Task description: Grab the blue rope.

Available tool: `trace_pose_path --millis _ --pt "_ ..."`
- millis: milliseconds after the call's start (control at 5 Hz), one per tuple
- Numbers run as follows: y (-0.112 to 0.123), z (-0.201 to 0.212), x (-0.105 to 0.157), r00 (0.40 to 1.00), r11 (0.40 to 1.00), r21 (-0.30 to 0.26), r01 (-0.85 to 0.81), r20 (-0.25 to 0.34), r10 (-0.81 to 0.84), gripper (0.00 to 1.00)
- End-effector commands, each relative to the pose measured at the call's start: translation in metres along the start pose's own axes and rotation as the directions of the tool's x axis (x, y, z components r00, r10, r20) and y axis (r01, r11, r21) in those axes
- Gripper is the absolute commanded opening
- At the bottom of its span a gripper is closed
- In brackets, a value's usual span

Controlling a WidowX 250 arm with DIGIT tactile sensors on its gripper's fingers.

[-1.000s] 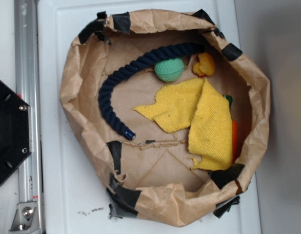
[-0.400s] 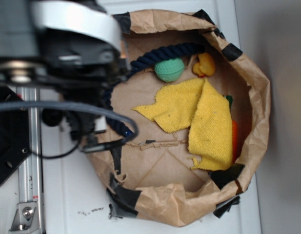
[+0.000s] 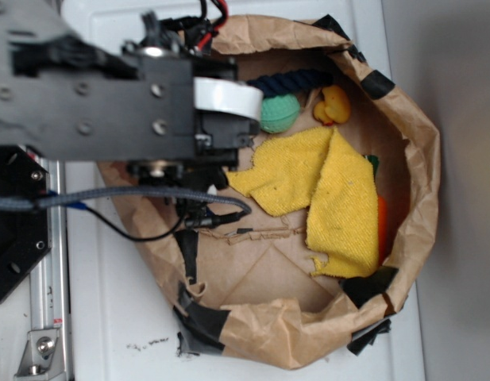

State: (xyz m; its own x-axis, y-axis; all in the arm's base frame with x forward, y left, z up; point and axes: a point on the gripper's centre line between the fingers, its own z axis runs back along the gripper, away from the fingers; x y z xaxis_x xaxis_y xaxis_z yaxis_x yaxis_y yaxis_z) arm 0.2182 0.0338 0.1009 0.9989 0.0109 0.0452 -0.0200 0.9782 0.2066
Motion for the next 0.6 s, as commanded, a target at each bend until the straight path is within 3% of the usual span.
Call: trace_pose_path --millis 0,200,400 --pt "0.016 -0.033 0.027 0.995 0.994 0.052 0.093 -0.022 -0.092 1.00" --pt "0.054 -0.042 0.024 0.998 0.998 0.029 0.056 0.001 -0.056 1.00" --pt "0.064 -0.045 0.028 0.999 0.999 0.026 0.040 0.000 -0.040 1.00"
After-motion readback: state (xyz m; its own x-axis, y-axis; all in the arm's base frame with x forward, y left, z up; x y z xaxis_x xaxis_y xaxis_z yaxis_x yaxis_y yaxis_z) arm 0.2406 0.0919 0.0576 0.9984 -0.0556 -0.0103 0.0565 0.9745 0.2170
